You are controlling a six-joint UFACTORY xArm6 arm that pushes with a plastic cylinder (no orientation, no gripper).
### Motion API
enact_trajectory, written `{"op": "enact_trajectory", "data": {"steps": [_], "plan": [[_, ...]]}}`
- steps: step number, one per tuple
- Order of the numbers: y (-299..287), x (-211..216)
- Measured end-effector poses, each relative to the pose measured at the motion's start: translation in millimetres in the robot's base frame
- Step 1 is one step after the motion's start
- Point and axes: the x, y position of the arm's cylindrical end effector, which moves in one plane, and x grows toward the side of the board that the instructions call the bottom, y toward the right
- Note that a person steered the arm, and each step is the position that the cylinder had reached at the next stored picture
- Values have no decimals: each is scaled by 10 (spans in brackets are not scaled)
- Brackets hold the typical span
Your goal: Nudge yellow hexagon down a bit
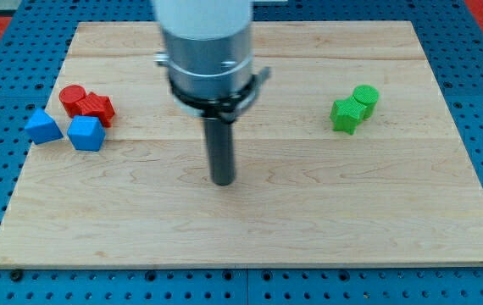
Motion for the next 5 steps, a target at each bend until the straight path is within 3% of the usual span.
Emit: {"op": "enact_trajectory", "data": {"steps": [1, 5], "plan": [[306, -6], [202, -18]]}}
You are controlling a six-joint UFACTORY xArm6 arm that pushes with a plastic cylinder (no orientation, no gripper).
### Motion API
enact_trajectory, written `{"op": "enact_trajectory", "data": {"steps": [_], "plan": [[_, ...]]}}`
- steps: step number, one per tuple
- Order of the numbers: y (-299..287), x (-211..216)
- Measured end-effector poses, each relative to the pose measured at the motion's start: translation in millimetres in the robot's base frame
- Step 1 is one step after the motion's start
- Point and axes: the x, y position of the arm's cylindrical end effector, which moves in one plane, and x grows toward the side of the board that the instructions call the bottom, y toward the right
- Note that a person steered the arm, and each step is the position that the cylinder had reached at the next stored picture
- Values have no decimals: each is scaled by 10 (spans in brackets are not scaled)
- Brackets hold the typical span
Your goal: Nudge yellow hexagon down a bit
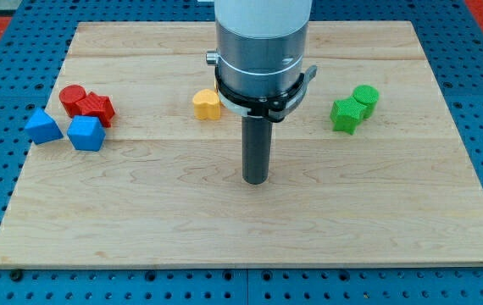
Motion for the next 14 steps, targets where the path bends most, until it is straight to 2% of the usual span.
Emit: {"op": "enact_trajectory", "data": {"steps": [3, 5, 8, 9, 10, 14], "plan": [[-703, -508], [-1169, -1284], [-336, -2056], [77, -2183], [180, -2222], [209, -1947]]}}
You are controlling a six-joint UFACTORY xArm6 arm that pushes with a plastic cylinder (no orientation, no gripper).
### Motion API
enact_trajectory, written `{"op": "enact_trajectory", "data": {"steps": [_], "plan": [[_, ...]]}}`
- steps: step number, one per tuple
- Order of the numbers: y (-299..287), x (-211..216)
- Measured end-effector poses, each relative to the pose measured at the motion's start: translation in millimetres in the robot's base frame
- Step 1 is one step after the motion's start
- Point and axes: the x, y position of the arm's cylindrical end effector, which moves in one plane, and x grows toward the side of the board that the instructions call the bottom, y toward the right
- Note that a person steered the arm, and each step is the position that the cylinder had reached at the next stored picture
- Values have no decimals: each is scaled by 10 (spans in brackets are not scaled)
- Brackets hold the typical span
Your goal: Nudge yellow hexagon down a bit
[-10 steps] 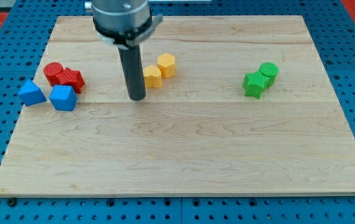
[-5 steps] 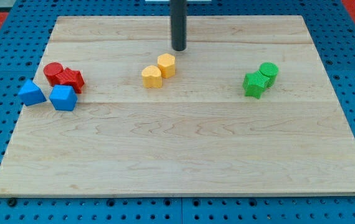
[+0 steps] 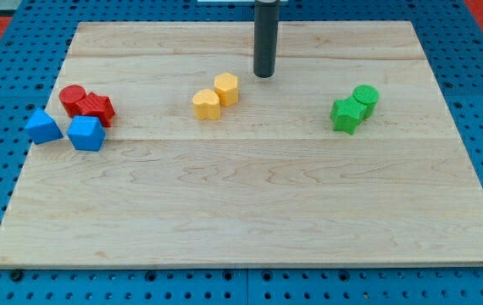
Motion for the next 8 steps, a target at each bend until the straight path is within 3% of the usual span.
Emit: {"op": "enact_trajectory", "data": {"steps": [4, 5, 8], "plan": [[206, -239], [-246, 71], [-1020, 167]]}}
